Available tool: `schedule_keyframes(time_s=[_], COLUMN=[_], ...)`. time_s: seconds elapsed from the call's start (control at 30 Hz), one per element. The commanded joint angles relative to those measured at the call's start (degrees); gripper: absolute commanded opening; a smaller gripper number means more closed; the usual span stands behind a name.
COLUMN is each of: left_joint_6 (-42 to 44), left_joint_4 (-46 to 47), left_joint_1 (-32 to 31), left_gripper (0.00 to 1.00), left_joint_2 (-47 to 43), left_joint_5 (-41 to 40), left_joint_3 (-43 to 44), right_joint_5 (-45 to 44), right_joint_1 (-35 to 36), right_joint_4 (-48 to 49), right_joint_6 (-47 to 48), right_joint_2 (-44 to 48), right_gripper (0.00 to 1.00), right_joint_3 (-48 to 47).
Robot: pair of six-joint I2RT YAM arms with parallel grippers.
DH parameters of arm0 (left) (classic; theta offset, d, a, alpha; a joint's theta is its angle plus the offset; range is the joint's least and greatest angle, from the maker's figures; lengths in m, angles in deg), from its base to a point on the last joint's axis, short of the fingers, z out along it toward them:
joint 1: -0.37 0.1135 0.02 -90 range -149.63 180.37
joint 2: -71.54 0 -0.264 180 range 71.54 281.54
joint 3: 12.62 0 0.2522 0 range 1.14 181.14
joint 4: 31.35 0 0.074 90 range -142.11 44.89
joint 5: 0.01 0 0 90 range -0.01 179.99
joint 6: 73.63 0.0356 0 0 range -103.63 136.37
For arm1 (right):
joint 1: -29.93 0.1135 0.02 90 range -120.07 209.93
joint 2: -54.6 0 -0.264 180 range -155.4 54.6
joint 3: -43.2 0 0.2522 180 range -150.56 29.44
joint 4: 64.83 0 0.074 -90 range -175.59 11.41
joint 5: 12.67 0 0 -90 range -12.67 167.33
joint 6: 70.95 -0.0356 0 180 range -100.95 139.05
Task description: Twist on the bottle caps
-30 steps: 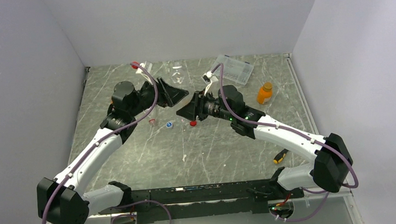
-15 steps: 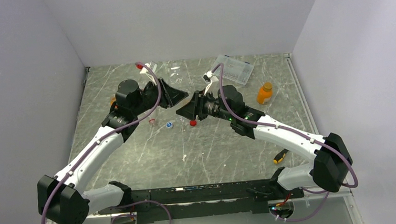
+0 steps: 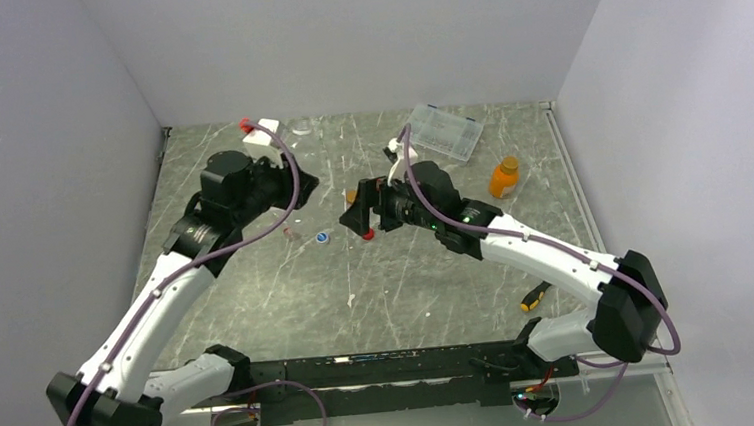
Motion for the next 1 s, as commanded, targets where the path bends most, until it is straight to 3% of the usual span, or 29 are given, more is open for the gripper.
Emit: schedule_keyframes(time_s=[0.0,0.1,0.3,0.63,0.97], left_joint_6=[9.0,9.4,11.8,13.5,14.1], left_joint_4=[-7.5,-9.2,-12.7,-15.9,-16.2], left_joint_1=[0.3,0.4,0.3,0.3,0.3], left_gripper=[0.30,0.30,0.31,0.33,0.34], left_joint_2=[-5.3,-7.5,-10.7,-12.7,-12.7], left_joint_5=[-13.2,-15.2,-16.4,-16.8,-16.1], left_joint_3=[5.2,7.5,12.2,14.8,15.5], right_joint_5=[-9.4,-11.8,-15.7,-21.5,-22.2], right_joint_1=[1.2,2.8,5.9,10.3,10.5], right_joint_4=[-8.1,-9.5,-13.6,-20.6,-21.3], right_joint_6=[4.6,6.5,9.9,12.2,13.0], right_joint_2=[-7.4,-15.0,-29.1,-45.4,-50.3], right_gripper=[0.97,0.90,0.67,0.57,0.53], right_joint_3=[-7.6,-12.3,-24.5,-40.0,-43.3])
